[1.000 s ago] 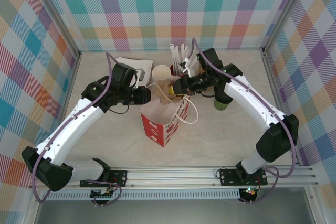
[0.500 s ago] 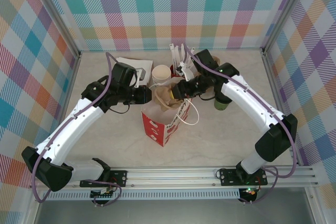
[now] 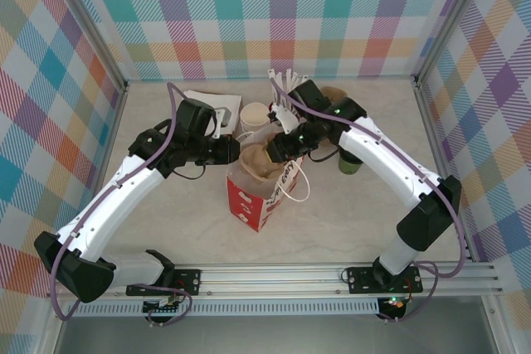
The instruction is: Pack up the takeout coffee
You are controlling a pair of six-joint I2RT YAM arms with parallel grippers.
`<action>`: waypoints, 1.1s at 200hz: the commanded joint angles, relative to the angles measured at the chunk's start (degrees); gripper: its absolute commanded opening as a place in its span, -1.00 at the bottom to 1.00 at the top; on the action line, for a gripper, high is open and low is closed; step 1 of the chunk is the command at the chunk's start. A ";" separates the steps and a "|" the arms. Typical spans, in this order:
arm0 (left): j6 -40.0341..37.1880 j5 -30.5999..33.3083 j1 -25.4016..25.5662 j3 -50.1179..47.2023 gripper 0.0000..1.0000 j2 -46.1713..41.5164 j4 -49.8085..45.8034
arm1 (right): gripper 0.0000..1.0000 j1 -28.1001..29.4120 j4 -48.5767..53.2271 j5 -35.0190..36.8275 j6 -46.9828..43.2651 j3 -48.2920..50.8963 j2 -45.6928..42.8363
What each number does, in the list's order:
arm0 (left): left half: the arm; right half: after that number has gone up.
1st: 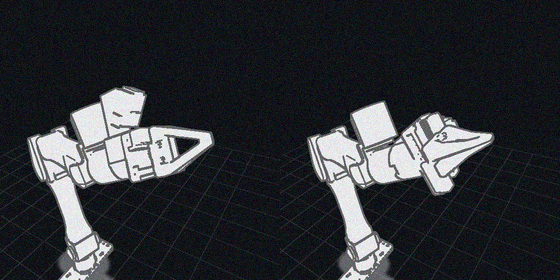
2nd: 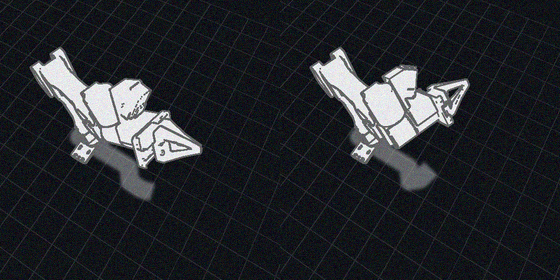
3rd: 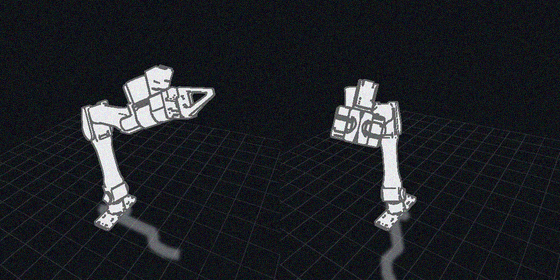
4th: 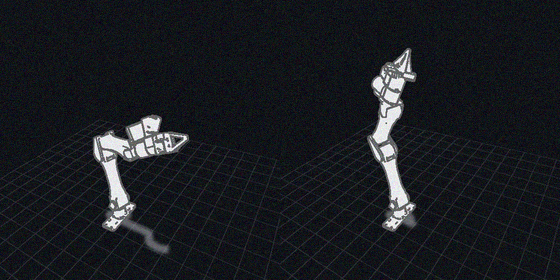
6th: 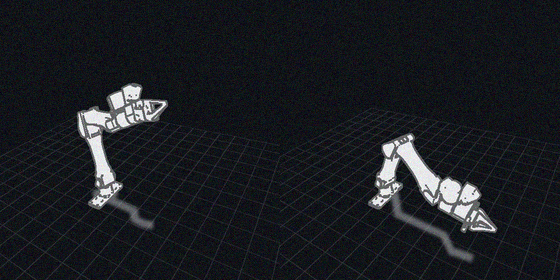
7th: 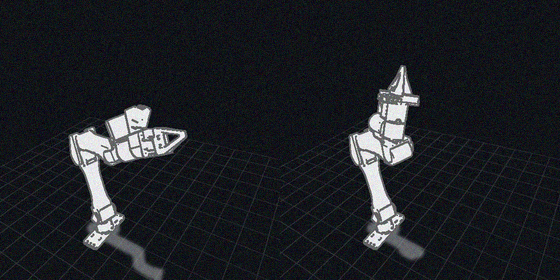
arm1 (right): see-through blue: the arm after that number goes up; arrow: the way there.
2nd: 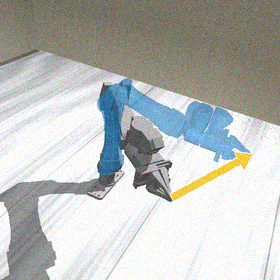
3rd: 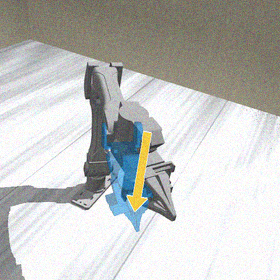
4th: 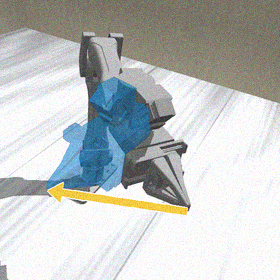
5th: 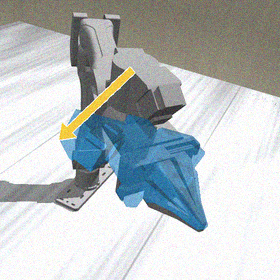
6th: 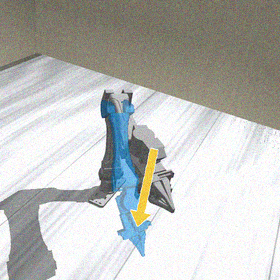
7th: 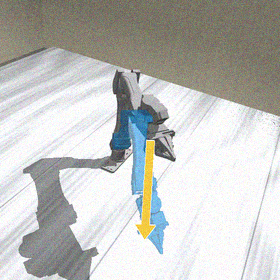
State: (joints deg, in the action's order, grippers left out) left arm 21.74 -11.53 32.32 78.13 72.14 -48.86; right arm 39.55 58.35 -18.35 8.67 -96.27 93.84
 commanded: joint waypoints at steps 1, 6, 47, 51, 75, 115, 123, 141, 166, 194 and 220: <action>0.76 -0.69 -0.29 0.69 -0.71 -0.55 0.26 | -0.47 1.34 4.23 5.05 -2.81 -1.82 1.54; 0.72 -0.76 -0.33 0.74 -0.71 -0.38 0.26 | -0.47 1.56 4.59 5.72 -2.94 -2.12 1.84; 0.66 -2.31 -0.24 1.65 -0.72 0.30 0.60 | -0.46 3.20 6.19 9.03 -2.89 -5.11 3.51; 0.68 -2.50 -0.24 1.74 -0.72 0.28 0.69 | -0.46 3.37 6.35 9.38 -2.87 -5.50 3.62; 0.76 -2.66 -0.15 1.52 -0.72 0.43 0.57 | -0.46 4.17 7.53 11.32 -3.34 -7.12 4.63; 0.86 0.54 -0.21 1.76 -0.72 0.11 -1.31 | -0.46 4.40 8.40 12.63 -3.19 -7.79 4.46; 0.88 0.39 -0.15 1.76 -0.72 0.06 -1.41 | -0.46 4.42 8.66 12.59 -2.55 -8.03 4.40; 1.16 -0.55 -0.15 1.76 -0.72 -0.21 -1.41 | -0.46 4.26 8.17 10.50 -1.11 -8.16 3.85; 2.19 -0.46 -0.16 1.50 -0.73 -0.64 -1.80 | -0.47 3.89 6.19 7.27 -0.07 -7.62 2.11; 3.56 -0.46 -0.20 1.29 -0.73 -0.85 -1.89 | -0.47 2.61 5.40 4.71 0.56 -7.69 1.17; 4.23 -2.73 -0.16 0.85 -0.72 -1.03 -0.14 | -0.47 2.29 7.33 5.57 -2.80 -10.92 2.55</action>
State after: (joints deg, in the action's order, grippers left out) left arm 24.34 -11.77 32.32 78.17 72.36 -49.34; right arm 42.30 64.38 -12.10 8.10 -103.48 97.03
